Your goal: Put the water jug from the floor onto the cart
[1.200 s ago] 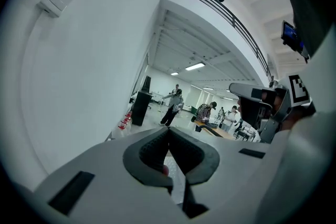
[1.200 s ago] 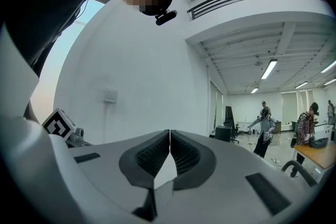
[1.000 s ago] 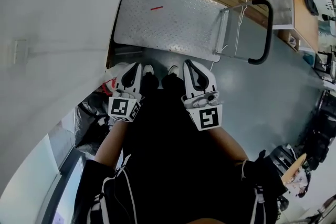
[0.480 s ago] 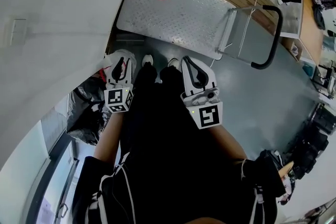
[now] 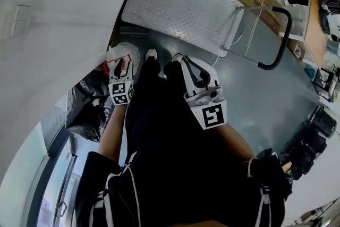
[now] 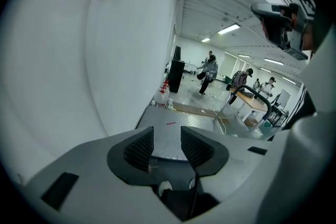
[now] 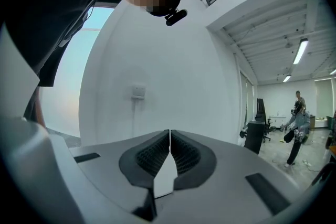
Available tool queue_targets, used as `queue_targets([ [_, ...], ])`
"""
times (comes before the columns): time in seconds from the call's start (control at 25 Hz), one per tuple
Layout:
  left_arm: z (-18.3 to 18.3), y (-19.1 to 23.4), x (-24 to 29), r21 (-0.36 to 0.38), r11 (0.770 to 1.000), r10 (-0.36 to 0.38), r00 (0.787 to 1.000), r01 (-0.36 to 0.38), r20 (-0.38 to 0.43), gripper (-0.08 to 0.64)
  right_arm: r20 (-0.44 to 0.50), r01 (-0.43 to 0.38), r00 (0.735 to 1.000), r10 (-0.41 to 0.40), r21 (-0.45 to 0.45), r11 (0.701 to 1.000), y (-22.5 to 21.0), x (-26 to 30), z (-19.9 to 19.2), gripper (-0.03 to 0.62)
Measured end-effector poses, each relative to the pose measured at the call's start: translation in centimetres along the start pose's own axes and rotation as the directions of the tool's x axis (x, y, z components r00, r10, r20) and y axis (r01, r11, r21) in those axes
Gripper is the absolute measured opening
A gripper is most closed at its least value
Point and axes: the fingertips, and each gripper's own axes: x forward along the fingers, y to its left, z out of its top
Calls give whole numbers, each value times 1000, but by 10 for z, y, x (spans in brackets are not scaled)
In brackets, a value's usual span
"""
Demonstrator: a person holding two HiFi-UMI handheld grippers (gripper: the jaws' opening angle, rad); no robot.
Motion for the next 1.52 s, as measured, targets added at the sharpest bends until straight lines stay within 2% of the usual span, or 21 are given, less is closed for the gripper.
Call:
queue_targets([
  [0.16, -48, 37, 8, -166, 986, 18, 996, -33, -87, 167, -54, 11, 998, -10, 17, 1000, 14, 10, -16, 18],
  [0.24, -63, 47, 12, -195, 980, 30, 993, -51, -112, 170, -82, 11, 997, -9, 25, 1000, 16, 10, -23, 18],
  [0.48, -105, 57, 43, -202, 979, -4, 982, -35, -189, 173, -112, 13, 994, -12, 4, 1000, 8, 11, -23, 19],
  [0.56, -124, 56, 50, -163, 987, -29, 972, -10, -235, 174, -100, 20, 995, -21, -9, 1000, 5, 16, -19, 18],
  [0.72, -152, 49, 69, -116, 992, -82, 940, 46, -330, 178, -71, 30, 997, -31, -27, 999, 0, 22, -11, 19],
  [0.88, -176, 47, 80, -117, 992, -87, 917, 44, -390, 178, -80, 16, 997, -19, -43, 999, 2, 14, -20, 19],
  [1.0, -202, 40, 88, -114, 992, -101, 893, 56, -439, 178, -107, 33, 993, -39, -52, 998, -6, 7, -35, 18],
  [1.16, -246, 40, 102, -34, 995, -96, 849, 92, -520, 178, -124, 52, 991, -56, -36, 998, -15, 2, -55, 18],
  [1.28, -265, 48, 113, -40, 998, -67, 838, 54, -541, 178, -127, 59, 990, -63, -35, 998, -19, -2, -69, 18],
  [1.44, -277, 61, 116, -96, 995, -27, 832, -32, -554, 178, -149, 76, 986, -80, -35, 997, -25, -10, -88, 19],
  [1.52, -282, 69, 125, -135, 988, -10, 836, -77, -548, 178, -163, 89, 982, -91, -22, 996, -31, -10, -100, 19],
])
